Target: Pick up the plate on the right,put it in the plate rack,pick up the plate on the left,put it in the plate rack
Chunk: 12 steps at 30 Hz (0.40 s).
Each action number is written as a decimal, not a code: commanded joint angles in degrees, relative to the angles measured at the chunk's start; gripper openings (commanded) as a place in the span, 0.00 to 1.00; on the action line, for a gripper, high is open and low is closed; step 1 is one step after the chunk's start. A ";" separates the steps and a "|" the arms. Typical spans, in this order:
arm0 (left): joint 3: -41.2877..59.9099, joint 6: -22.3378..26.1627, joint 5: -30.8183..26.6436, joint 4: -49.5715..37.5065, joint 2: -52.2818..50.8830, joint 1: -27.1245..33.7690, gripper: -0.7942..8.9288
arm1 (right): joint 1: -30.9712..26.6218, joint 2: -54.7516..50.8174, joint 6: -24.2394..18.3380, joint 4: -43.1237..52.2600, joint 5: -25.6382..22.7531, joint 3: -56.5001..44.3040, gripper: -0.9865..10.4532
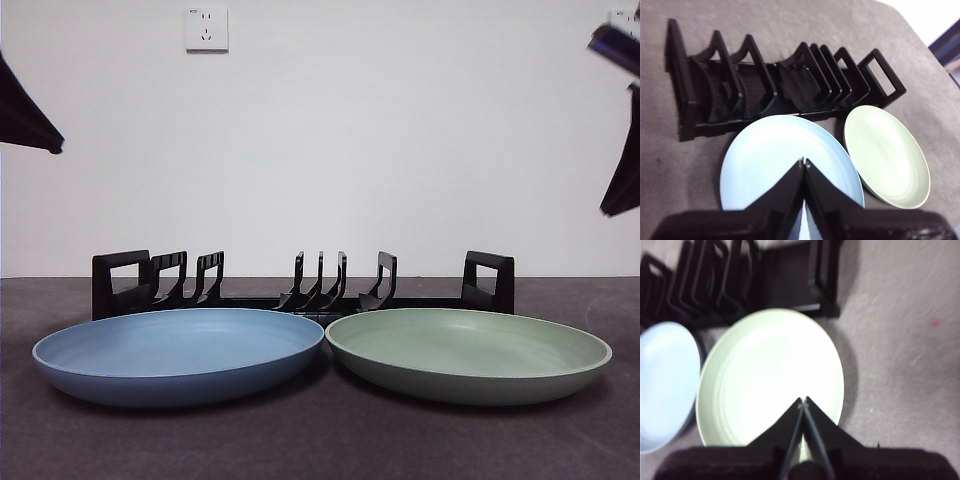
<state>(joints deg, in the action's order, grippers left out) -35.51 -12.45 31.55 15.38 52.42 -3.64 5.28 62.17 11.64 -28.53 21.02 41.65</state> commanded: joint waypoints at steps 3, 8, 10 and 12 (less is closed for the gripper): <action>-1.62 1.14 -0.02 -0.81 2.25 -2.25 0.37 | 0.02 3.69 -1.38 -0.02 0.04 0.13 0.31; -5.35 2.75 -3.48 -0.72 2.86 -6.93 0.37 | 0.04 7.37 -1.68 1.66 0.04 0.15 0.31; -7.10 3.98 -5.97 -0.42 3.26 -9.73 0.37 | 0.04 9.94 -1.66 2.80 0.04 0.15 0.30; -8.70 5.25 -7.78 -0.07 3.74 -12.98 0.37 | 0.04 12.72 -1.66 3.93 0.07 0.15 0.30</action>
<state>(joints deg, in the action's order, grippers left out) -44.25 -8.78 23.77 15.38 55.94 -16.40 5.28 74.70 10.48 -24.77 21.04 41.67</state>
